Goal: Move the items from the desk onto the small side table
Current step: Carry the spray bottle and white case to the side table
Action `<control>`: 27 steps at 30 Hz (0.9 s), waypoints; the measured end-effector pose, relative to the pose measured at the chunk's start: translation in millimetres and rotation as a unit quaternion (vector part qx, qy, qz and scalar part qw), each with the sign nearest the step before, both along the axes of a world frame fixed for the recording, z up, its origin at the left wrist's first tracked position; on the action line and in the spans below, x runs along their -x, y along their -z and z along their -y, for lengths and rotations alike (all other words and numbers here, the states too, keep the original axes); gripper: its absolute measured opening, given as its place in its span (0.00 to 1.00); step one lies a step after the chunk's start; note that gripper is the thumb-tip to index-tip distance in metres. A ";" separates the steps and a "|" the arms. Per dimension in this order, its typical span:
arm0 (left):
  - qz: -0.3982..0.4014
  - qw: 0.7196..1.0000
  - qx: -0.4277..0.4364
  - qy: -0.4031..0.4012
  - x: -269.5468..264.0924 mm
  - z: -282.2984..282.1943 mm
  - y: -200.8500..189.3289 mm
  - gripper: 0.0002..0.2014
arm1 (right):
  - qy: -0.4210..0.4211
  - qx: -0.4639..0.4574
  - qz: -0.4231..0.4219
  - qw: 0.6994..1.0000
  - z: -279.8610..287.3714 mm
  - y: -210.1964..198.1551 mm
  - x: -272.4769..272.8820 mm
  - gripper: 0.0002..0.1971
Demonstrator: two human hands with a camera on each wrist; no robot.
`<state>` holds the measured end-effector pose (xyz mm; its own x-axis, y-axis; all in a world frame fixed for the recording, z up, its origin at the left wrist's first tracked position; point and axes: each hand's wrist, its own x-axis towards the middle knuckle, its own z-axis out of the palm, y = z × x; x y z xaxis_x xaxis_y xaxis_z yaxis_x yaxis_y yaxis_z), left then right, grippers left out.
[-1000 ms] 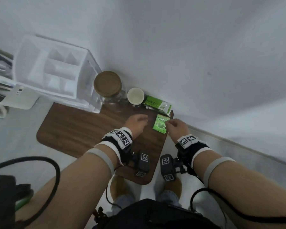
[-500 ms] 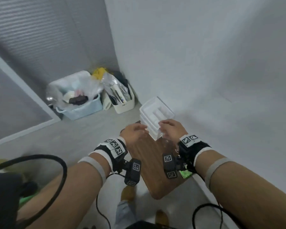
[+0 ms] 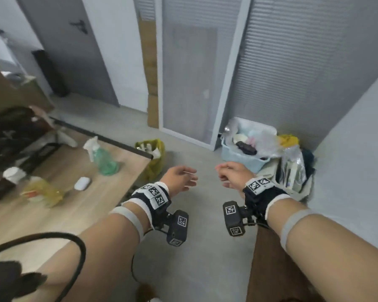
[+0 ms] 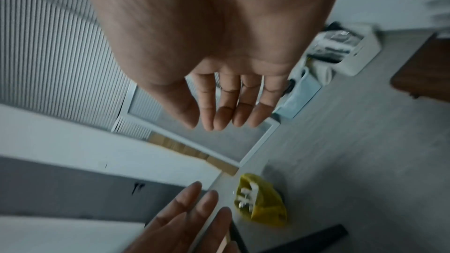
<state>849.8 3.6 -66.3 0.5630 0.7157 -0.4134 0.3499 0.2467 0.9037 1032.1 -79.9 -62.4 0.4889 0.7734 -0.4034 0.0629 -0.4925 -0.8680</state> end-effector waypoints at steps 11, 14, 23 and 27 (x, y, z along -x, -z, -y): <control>-0.063 0.976 -0.008 -0.210 240.9 -133.1 37.2 0.07 | -0.256 0.030 0.050 0.965 -214.8 26.0 213.0 0.06; -0.110 0.964 -0.020 -0.242 283.3 -152.1 54.5 0.07 | -0.302 0.055 0.082 0.948 -245.4 39.2 250.5 0.07; -0.305 0.918 -0.052 -0.246 313.9 -210.9 110.1 0.35 | -0.361 0.091 0.214 0.903 -334.7 83.5 271.7 0.47; -0.389 0.900 -0.061 -0.190 305.8 -237.0 127.1 0.41 | -0.416 0.051 0.216 0.882 -363.8 101.5 271.8 0.53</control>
<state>543.9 240.6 -193.4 -0.1561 0.8625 -0.4815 0.7995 0.3965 0.4512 760.4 283.9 -163.8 -0.1063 0.9070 -0.4076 0.7531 -0.1942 -0.6286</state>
